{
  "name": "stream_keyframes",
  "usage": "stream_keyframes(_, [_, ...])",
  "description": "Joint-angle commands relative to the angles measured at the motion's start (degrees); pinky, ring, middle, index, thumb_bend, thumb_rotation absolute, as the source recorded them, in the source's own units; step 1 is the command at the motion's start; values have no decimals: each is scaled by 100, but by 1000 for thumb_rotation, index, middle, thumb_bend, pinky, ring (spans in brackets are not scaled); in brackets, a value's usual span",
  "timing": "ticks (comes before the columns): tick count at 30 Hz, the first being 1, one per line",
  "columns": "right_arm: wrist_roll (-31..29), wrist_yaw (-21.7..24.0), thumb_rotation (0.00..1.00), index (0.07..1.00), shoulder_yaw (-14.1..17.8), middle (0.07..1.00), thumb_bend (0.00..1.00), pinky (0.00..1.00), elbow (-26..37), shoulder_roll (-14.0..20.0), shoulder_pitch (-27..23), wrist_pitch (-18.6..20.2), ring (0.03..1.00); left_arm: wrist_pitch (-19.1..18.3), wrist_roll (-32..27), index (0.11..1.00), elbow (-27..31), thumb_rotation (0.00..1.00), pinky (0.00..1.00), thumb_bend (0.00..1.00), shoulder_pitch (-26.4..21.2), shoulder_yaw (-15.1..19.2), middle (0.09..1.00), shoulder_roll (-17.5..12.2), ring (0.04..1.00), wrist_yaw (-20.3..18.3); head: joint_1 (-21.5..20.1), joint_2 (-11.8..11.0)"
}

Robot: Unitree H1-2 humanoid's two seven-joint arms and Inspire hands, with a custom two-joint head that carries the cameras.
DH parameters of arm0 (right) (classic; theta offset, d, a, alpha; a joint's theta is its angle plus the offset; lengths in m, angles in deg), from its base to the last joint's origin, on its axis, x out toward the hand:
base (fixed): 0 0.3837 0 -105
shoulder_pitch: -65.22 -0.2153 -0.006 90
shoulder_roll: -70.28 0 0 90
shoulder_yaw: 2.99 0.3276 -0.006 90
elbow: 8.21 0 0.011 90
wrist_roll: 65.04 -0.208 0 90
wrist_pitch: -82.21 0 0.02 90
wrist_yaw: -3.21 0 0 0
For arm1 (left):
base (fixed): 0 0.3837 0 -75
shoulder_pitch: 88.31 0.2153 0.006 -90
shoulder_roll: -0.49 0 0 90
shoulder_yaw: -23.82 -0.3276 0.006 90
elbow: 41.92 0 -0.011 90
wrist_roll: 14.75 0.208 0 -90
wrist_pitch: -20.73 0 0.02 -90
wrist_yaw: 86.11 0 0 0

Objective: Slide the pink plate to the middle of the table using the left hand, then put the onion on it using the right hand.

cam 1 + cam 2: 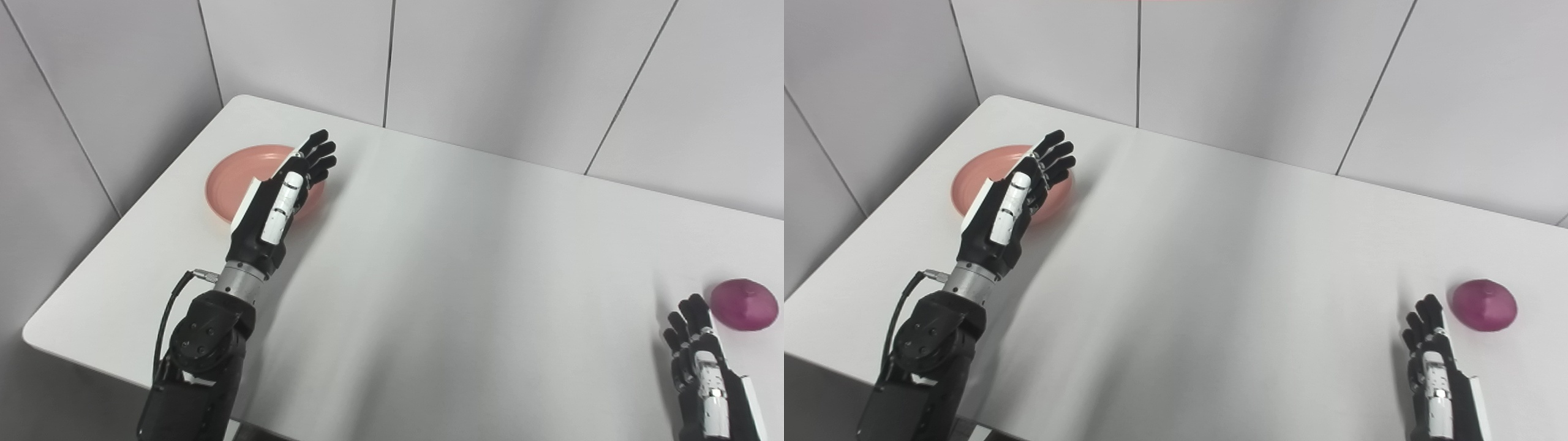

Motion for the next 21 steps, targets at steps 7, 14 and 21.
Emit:
stream_keyframes(7, [-48, -24, 1000, 1000, 11, 1000, 0, 1000, 261, -1, -11, 123, 1000, -61, 19, 892, 161, 1000, 920, 482, -398, 241, 914, -204, 904, 200, -9, 1])
stream_keyframes(14, [-28, -14, 1000, 1000, 18, 1000, 0, 1000, 229, 0, -10, 51, 1000, -18, -12, 895, -18, 1000, 900, 445, -559, 374, 915, -378, 898, 256, 4, -11])
stream_keyframes(21, [-82, 40, 1000, 1000, 31, 1000, 0, 1000, 155, 18, -27, -33, 1000, -3, -64, 893, -215, 1000, 899, 401, -663, 461, 912, -487, 899, 261, 16, -26])
